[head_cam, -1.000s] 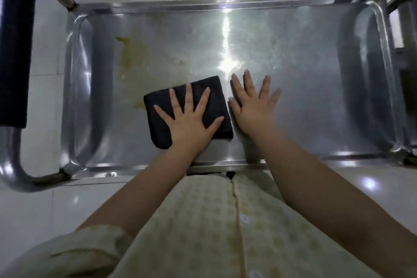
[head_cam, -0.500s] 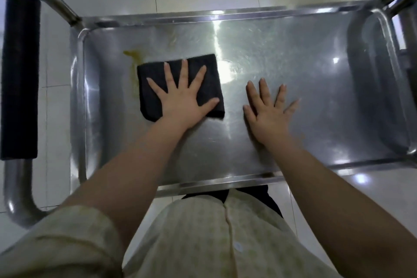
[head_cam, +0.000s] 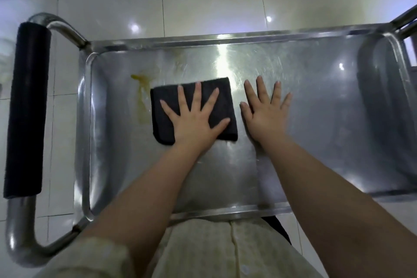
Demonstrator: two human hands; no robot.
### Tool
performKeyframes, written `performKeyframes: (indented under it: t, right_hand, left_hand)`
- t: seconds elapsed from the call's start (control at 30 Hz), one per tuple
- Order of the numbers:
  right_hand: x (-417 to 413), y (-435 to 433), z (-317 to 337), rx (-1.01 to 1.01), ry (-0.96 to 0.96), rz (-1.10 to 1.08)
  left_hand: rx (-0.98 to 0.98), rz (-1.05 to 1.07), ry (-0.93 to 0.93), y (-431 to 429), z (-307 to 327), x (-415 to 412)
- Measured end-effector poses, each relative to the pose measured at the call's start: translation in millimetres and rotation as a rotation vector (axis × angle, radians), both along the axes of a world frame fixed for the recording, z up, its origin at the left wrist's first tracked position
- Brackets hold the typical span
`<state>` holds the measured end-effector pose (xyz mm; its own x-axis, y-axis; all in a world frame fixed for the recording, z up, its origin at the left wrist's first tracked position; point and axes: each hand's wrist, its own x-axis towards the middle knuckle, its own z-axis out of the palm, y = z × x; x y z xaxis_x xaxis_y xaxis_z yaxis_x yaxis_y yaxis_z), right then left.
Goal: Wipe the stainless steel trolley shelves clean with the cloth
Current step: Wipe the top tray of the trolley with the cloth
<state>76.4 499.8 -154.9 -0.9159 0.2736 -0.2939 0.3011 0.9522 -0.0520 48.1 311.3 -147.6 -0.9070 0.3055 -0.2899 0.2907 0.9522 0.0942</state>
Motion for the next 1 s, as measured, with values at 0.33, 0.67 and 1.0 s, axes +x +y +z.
performKeyframes:
  t: [0.33,0.67,1.0]
  right_hand:
    - [-2,2,-3,-0.011,0.038,0.000]
    - [1,4,-4,-0.010,0.014,0.022]
    - [-1,8,-6,-0.013,0.023,0.034]
  left_hand:
    - [-0.013,-0.024,-0.025,31,3,-100]
    - [0.008,-0.067,-0.009,-7,1,36]
    - [-0.023,0.049,-0.068,27,6,-107]
